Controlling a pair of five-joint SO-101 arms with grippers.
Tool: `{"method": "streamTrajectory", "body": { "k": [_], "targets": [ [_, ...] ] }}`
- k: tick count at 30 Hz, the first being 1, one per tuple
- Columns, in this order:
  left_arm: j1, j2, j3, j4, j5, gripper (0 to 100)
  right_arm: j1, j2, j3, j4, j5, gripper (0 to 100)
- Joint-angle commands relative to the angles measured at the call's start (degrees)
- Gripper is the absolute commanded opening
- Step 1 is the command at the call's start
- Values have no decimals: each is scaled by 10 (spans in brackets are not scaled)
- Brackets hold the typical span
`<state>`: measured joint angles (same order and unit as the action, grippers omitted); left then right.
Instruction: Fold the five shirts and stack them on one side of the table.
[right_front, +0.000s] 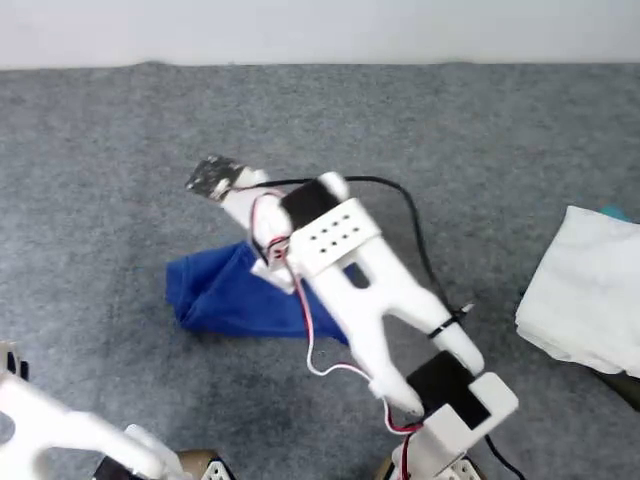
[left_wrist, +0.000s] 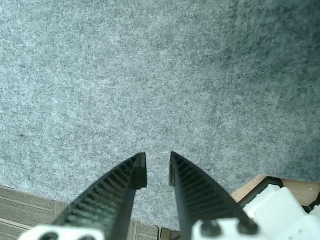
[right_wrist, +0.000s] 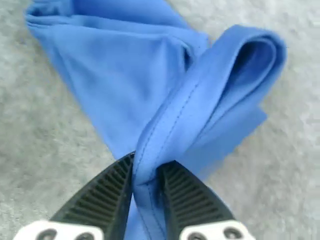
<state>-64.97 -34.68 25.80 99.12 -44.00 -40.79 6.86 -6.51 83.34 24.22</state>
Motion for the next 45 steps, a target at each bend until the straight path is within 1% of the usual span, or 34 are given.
{"method": "streamTrajectory", "body": {
  "k": [1, 8, 16, 18, 20, 25, 27, 30, 32, 33, 37, 39, 42, 45],
  "targets": [
    [1, -16, -19, 12, 1, 90, -29, 17, -57, -11, -7, 11],
    [4, -16, -19, 12, 1, 90, -42, 145, -200, -2, -7, 11],
    [5, -16, -19, 12, 1, 90, -84, 303, -407, 64, -4, 15],
    [5, -16, -19, 12, 1, 90, -95, 335, -462, 80, -4, 43],
    [5, -16, -19, 12, 1, 90, -102, 365, -510, 95, -4, 92],
    [5, -16, -18, 12, 1, 90, -105, 423, -619, 140, -5, 269],
    [5, -16, -18, 12, 2, 90, -106, 436, -659, 161, -5, 290],
    [5, -16, -18, 12, 2, 90, -104, 441, -702, 196, -4, 287],
    [5, -16, -18, 12, 2, 90, -87, 435, -695, 198, -4, 249],
    [5, -16, -18, 12, 2, 90, -76, 427, -688, 198, -4, 211],
    [5, -16, -18, 12, 2, 90, -30, 395, -614, 196, -3, 9],
    [5, -16, -18, 12, 2, 90, 0, 383, -559, 196, 7, 21],
    [5, -16, -18, 12, 2, 90, 44, 366, -492, 196, 23, 9],
    [5, -16, -18, 12, 2, 90, 78, 362, -460, 195, 27, 10]
  ]
}}
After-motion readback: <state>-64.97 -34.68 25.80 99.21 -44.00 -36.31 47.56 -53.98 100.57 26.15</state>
